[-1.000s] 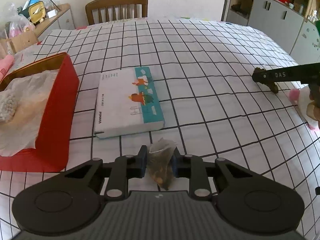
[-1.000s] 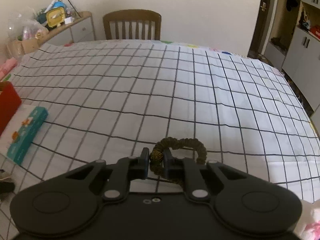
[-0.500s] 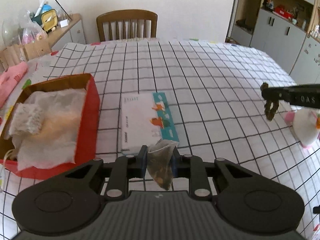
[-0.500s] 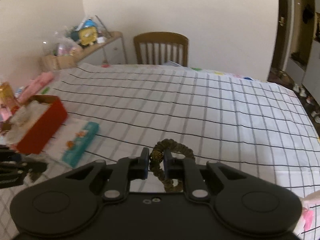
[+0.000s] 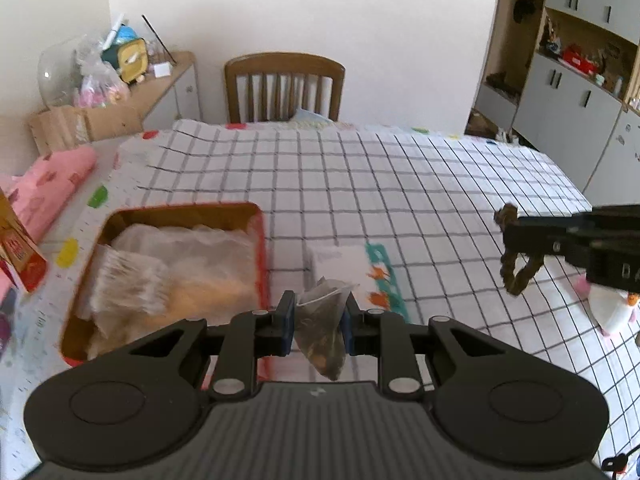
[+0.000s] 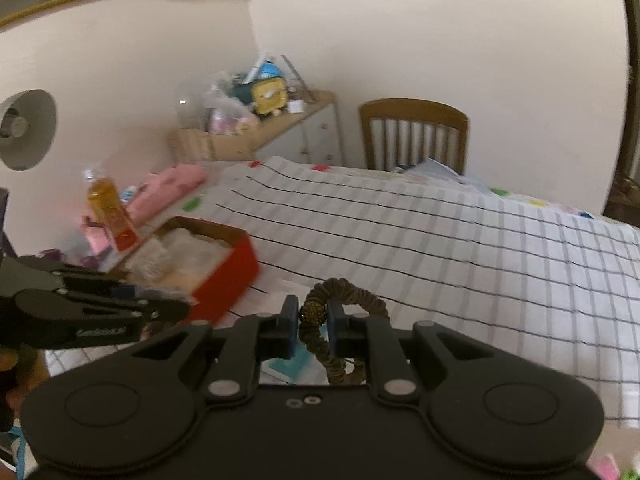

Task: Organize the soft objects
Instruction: 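Carry the bracelet with the right gripper while the left gripper carries the tea bag over the tin box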

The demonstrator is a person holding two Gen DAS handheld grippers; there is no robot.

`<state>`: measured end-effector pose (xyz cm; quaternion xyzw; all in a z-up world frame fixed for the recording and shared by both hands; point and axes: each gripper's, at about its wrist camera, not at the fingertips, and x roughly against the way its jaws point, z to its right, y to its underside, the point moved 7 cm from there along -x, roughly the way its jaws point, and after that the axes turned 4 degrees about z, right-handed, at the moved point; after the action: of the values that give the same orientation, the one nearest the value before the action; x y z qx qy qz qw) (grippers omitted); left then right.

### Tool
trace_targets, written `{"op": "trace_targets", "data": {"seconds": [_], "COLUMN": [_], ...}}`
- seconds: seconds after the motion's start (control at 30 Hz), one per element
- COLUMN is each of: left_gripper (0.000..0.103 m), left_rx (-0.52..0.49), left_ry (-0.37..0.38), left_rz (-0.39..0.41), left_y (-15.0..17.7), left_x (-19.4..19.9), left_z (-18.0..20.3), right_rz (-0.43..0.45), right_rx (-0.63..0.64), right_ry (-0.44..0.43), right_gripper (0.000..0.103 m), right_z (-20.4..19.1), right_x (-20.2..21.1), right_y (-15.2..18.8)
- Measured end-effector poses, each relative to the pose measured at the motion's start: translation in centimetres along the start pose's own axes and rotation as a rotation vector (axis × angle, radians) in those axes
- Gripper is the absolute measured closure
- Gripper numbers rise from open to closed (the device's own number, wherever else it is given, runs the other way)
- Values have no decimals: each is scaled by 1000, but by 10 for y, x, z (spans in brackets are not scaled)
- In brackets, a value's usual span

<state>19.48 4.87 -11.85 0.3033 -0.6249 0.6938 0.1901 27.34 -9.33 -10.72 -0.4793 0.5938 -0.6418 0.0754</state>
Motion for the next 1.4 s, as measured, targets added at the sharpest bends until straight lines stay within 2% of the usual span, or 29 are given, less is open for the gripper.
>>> {"op": "trace_targets", "data": {"seconds": [0.3, 0.43, 0.7, 1.07, 1.4], "left_gripper": [80, 81, 80, 80, 80], "left_rx": [-1, 23, -18, -80, -134], "left_ry": [-29, -8, 1, 80, 136], "left_rz": [41, 15, -3, -23, -81], "left_y": [-35, -44, -56, -68, -55], "left_x": [7, -2, -25, -66, -104], "left_z": [-65, -96, -137, -152, -144], "right_rz": [6, -2, -35, -97, -189], "right_rx": [65, 92, 139, 200, 202], "right_ry": [-62, -77, -96, -68, -34], "right_gripper": [90, 90, 90, 90, 90], "right_z": [-67, -97, -152, -190, -196], "right_x": [-26, -44, -86, -129, -150], "right_y": [-23, -30, -32, -18, 8]}}
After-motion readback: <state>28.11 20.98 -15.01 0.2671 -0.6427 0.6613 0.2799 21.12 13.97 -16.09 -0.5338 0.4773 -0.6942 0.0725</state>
